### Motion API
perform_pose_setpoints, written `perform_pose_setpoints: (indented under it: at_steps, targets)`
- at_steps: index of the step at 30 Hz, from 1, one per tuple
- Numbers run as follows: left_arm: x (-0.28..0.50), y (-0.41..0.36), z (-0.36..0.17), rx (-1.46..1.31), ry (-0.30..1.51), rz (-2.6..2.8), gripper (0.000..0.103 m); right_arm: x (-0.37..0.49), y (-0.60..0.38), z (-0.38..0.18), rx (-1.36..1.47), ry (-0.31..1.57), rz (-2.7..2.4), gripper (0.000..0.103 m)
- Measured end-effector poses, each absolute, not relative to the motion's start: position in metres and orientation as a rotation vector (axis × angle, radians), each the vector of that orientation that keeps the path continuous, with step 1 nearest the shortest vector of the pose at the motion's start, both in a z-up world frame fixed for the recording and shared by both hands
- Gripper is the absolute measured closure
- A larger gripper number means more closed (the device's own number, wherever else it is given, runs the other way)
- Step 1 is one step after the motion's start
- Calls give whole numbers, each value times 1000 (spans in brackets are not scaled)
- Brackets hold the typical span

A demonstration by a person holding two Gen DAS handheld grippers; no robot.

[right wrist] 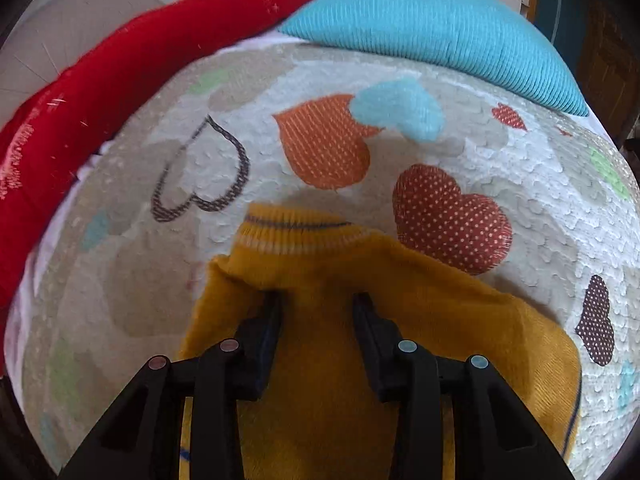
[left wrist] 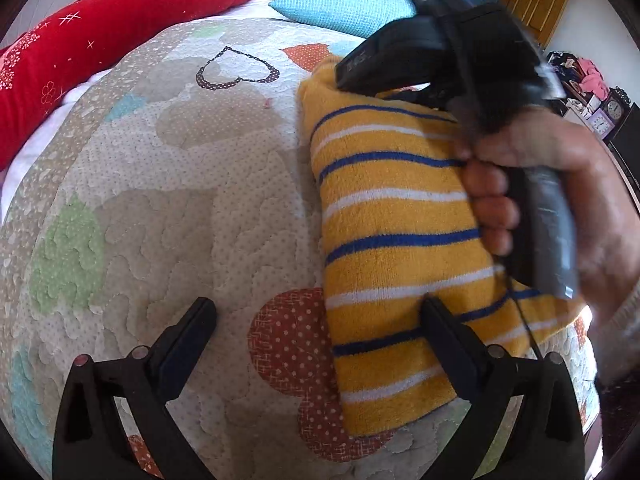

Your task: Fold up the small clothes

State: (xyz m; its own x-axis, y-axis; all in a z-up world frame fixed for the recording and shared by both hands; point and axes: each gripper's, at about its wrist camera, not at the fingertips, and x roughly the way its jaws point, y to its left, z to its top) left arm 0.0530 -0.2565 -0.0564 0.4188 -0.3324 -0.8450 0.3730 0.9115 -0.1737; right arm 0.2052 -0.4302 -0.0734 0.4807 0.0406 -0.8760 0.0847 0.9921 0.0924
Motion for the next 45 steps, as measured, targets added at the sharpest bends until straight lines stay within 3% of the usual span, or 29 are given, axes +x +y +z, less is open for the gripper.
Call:
perform_pose_setpoints:
  at_steps: [1,5,11,16,20,21,22,24,29,33,39,45]
  targets:
    - [54,-256,-57,39,1052,-442,2,210,-432,-74,135,1066,-40,55]
    - [55,-258,-57,40,1053,-442,0,198,-435,-52,121,1015,-49,55]
    - [49,-254,-43,33,1066,-482,1,90,-456,2,115,876,40,55]
    - [30,-262,-17,111,942,-509,1,-10,-489,-7,80,820,-98,54]
    - [29,-273,-31,158,974,-498,2,-56,-518,-31,209,841,-108,45]
    - [27,-278,-40,195,998,-492,8,-63,-522,-38,235,852,-91,46]
    - [27,-282,-47,216,1026,-493,11,-67,-524,-46,259,871,-63,65]
    - [24,-279,-56,172,1074,-497,12,-69,-529,-60,313,913,-41,84]
    - [13,-268,-46,126,1093,-491,12,-81,-555,-70,383,915,-174,83]
    - [-7,-259,-38,120,1070,-509,12,-97,-556,-39,441,780,-138,83]
    - [-20,-258,-28,61,1022,-501,12,-42,-520,-7,338,715,-62,83]
    - [-22,-247,-23,48,1003,-479,12,15,-508,-47,324,806,-91,83]
